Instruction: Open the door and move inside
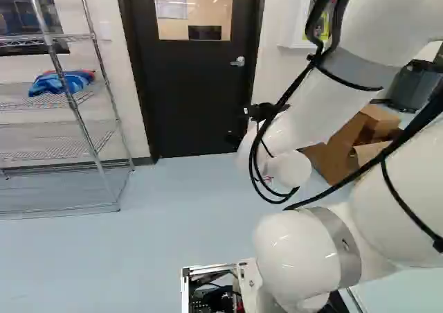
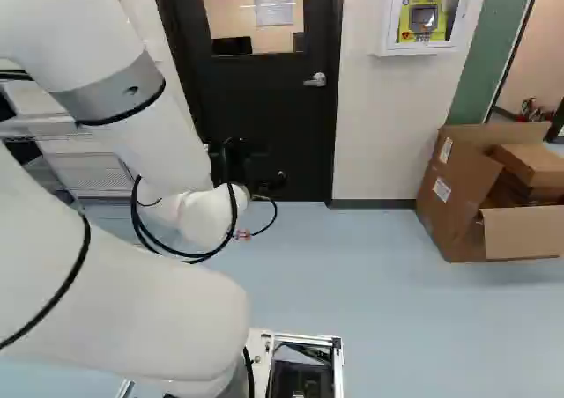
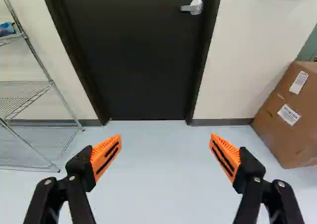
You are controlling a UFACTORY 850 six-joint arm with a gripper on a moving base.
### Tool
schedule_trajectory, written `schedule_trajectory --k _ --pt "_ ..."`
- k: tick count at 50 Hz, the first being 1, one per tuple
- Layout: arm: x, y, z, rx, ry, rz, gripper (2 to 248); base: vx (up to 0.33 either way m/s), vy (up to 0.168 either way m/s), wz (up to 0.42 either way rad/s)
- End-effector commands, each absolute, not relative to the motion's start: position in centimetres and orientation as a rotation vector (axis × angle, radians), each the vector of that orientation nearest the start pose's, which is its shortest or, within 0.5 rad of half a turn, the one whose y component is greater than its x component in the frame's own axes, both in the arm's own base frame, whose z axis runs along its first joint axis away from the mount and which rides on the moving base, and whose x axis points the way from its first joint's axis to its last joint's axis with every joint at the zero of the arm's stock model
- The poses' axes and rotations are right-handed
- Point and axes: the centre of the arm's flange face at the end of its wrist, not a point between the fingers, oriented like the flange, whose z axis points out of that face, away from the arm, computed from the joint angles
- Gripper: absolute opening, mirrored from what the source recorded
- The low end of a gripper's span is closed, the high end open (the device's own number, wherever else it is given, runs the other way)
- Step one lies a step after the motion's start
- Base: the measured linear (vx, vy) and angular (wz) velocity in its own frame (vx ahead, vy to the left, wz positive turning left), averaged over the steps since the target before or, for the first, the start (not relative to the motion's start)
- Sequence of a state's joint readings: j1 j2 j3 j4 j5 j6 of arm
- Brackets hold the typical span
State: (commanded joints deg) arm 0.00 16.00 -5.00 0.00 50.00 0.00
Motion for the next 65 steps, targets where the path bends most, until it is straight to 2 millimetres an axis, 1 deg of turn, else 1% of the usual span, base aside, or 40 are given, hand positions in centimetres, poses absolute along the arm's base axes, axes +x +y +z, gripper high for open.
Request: schedule_trajectory --k 8,37,65 --pt "27.03 0.00 36.56 -2.558 0.000 -1.824 247 0.065 -0.041 -0.046" --pt "27.03 0.00 36.56 -2.558 0.000 -1.824 247 0.069 -0.001 -0.012" --pt "27.03 0.00 36.56 -2.558 0.000 -1.824 247 0.098 0.032 -0.011"
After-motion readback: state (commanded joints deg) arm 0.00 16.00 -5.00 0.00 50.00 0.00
